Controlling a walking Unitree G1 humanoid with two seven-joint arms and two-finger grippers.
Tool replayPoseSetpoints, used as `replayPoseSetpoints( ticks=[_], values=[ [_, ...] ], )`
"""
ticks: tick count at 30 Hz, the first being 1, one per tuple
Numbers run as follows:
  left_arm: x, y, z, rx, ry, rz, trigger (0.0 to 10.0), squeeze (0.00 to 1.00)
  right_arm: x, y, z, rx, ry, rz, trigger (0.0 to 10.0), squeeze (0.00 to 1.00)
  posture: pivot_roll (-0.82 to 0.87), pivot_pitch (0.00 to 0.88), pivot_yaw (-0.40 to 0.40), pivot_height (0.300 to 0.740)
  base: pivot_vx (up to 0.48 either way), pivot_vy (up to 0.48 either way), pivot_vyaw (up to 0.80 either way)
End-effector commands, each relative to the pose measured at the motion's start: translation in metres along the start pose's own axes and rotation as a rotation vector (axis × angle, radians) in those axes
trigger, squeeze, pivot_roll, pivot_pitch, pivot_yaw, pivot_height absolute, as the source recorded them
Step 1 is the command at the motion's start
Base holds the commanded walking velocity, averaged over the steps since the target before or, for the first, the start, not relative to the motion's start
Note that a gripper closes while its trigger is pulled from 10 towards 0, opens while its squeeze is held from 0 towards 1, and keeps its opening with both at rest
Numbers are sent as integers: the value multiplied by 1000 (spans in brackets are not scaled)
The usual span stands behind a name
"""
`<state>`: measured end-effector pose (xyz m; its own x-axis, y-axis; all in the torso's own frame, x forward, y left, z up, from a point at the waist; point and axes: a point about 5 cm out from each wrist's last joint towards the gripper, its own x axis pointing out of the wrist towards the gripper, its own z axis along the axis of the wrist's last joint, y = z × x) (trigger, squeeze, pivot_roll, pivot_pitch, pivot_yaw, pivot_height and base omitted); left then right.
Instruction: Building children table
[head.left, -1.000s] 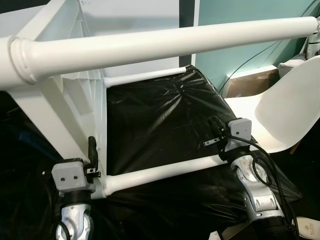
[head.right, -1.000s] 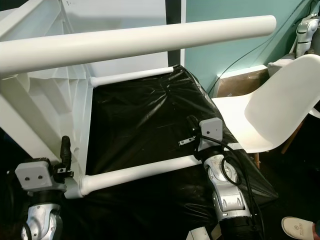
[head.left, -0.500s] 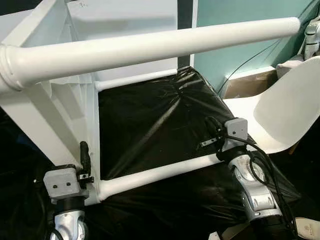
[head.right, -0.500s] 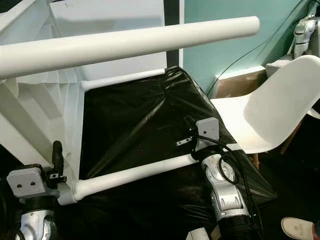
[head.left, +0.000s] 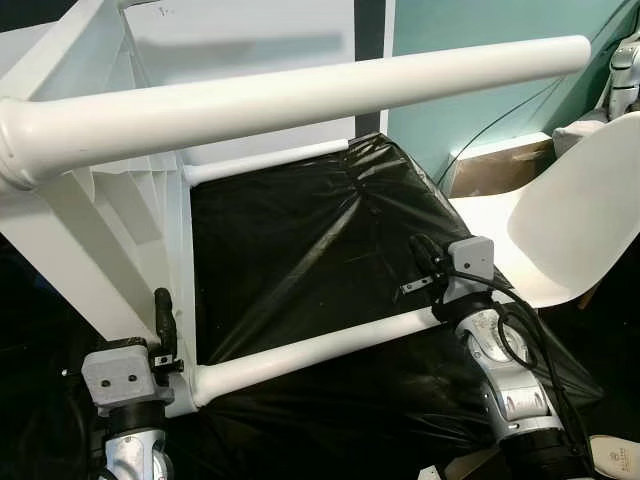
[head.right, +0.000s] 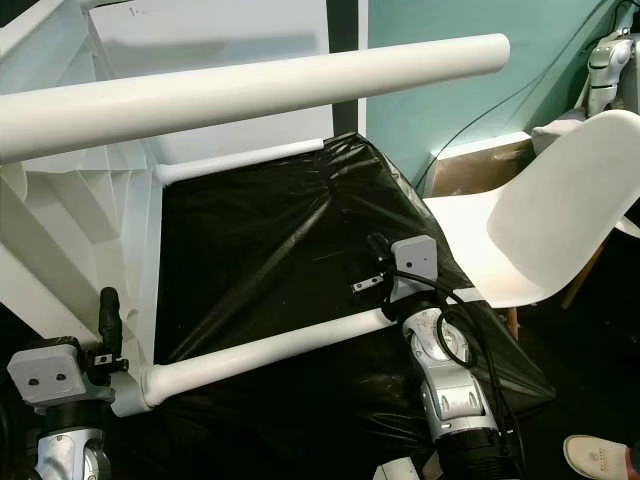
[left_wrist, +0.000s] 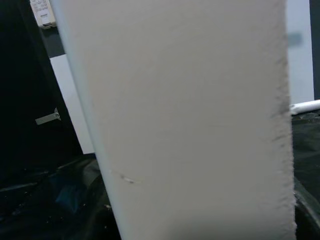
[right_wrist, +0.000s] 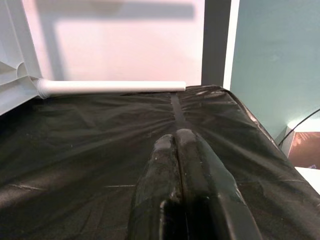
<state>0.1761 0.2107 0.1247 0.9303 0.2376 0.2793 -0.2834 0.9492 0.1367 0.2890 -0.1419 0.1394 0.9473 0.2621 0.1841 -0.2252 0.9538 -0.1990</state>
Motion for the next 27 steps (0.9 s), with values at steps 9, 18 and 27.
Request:
replayPoseSetpoints(
  ticks=[9,18,27],
  values=[
    [-26,-9,-44,1,267,62,10000,0,4,1,4,-37,-19,-1,10000,0,133,0,26,740,0,0,0],
    [-17,-21,-31,-2,202,-13,10000,0,-1,-2,7,-306,-45,-70,10000,0,118,0,35,740,0,0,0],
    [1,-26,-6,10,84,-37,10000,0,-7,-4,11,-443,-83,-88,10000,0,112,0,50,740,0,0,0]
  ],
)
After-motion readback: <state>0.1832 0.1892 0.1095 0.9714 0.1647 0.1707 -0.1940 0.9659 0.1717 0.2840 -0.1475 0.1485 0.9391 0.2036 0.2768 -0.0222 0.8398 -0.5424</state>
